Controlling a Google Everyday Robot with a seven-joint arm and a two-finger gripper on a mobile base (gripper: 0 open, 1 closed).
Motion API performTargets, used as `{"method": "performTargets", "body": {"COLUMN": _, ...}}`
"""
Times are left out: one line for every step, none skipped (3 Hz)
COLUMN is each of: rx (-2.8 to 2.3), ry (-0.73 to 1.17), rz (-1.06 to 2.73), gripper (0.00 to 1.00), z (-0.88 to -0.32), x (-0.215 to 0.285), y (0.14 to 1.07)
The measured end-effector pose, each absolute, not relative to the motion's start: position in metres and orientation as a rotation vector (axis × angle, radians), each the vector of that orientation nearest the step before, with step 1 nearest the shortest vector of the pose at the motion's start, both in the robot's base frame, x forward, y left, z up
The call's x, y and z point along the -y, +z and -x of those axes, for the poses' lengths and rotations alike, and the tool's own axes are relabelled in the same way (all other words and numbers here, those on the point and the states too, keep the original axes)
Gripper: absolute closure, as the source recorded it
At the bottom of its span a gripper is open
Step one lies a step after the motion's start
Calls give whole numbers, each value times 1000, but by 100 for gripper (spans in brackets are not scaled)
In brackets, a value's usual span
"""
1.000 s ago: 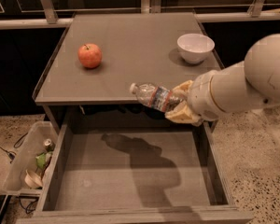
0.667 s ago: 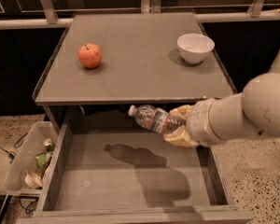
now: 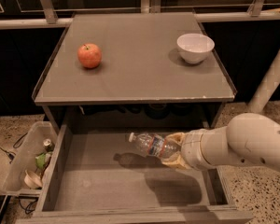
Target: Place water bottle into top drawer
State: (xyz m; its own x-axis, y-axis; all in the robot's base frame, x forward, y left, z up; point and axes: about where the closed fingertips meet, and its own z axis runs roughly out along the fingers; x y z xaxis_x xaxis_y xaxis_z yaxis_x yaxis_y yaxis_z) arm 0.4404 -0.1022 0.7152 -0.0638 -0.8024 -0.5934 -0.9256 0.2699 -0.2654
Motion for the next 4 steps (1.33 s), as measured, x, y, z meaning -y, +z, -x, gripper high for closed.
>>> {"method": "performTargets", "body": {"rx": -1861, "ry": 278, "rz": 1560, "gripper": 100, "z": -458, "x": 96, "y": 685}}
{"method": "performTargets", "body": {"rx": -1846, "ry": 364, "rz": 1526, "gripper": 100, "z": -465, "x": 95, "y": 659}}
{"method": "performTargets", "body": {"rx": -1833, "ry": 458, "rz": 1536, "gripper": 100, "z": -454, "x": 96, "y": 638}}
{"method": "performTargets", "body": {"rx": -1816, "ry": 531, "rz": 1543, "gripper": 100, "z": -443, "x": 96, "y": 627}}
